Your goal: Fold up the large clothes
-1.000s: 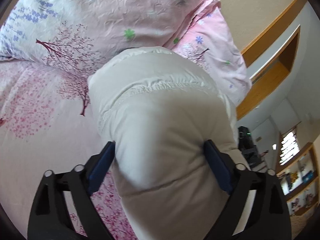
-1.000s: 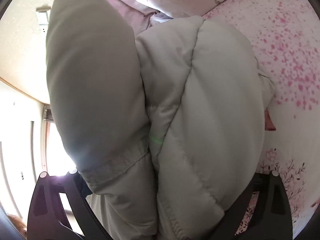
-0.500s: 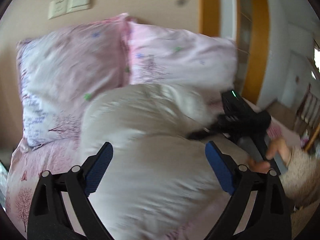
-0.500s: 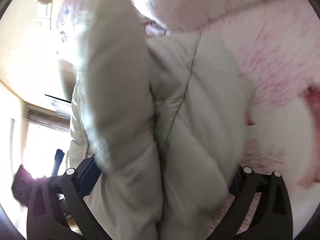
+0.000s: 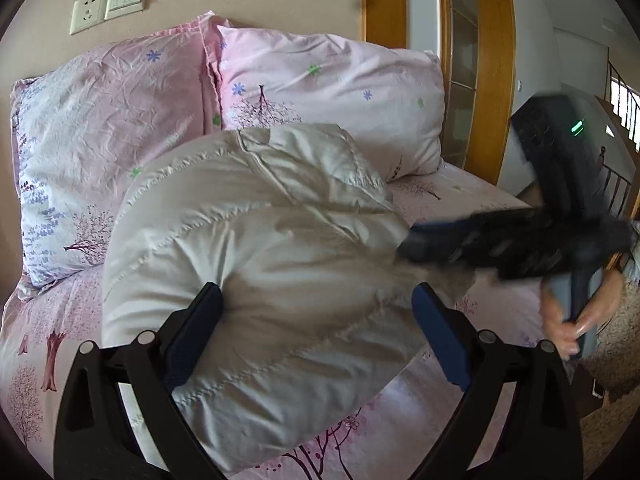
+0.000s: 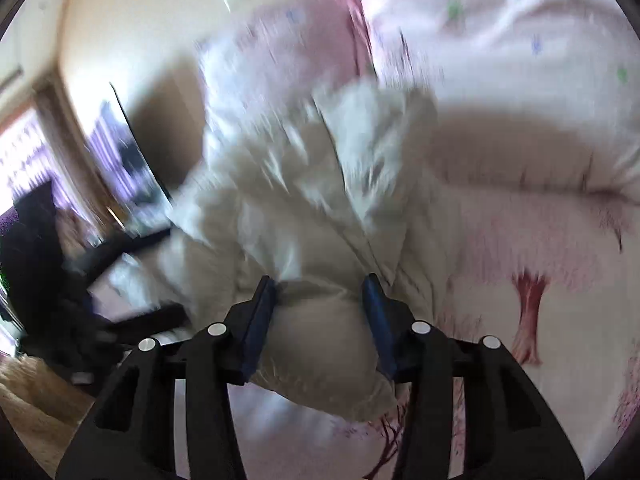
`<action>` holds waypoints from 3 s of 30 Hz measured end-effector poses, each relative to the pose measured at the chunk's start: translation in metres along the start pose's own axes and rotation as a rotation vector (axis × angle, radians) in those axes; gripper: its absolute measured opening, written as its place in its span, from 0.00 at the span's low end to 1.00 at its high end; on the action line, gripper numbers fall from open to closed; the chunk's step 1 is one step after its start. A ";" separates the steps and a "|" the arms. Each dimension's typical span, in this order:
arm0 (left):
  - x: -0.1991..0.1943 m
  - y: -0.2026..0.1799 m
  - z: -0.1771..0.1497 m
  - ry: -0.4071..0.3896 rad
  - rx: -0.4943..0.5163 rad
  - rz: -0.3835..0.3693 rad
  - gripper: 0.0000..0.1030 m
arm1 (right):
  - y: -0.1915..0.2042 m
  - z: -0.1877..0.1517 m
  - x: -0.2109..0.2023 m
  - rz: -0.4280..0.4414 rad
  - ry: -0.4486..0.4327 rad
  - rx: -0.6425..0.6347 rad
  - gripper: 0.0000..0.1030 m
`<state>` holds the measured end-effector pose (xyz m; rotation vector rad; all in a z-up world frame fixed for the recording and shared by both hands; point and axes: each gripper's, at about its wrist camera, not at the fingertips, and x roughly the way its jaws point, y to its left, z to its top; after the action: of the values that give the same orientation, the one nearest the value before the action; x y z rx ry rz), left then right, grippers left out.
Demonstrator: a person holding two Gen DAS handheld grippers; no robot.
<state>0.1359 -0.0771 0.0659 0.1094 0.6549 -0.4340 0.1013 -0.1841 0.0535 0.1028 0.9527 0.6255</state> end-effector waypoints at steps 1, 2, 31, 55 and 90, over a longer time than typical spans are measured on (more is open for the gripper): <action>0.001 -0.002 -0.003 0.004 0.005 -0.019 0.92 | -0.003 -0.005 0.008 -0.007 0.022 0.009 0.47; 0.003 -0.003 -0.005 0.006 0.010 -0.031 0.93 | -0.008 -0.009 0.013 -0.015 0.041 0.019 0.47; 0.011 -0.014 0.000 -0.091 0.062 0.005 0.98 | -0.081 0.124 0.101 -0.128 0.310 0.178 0.51; -0.026 0.090 -0.021 0.033 -0.242 0.043 0.98 | 0.001 -0.027 -0.047 -0.316 -0.185 0.141 0.90; -0.040 0.079 -0.042 0.013 -0.294 0.208 0.98 | 0.025 -0.028 -0.058 -0.528 -0.155 0.099 0.99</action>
<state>0.1174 0.0187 0.0540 -0.0987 0.7057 -0.1335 0.0438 -0.1996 0.0879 -0.0140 0.8150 0.0815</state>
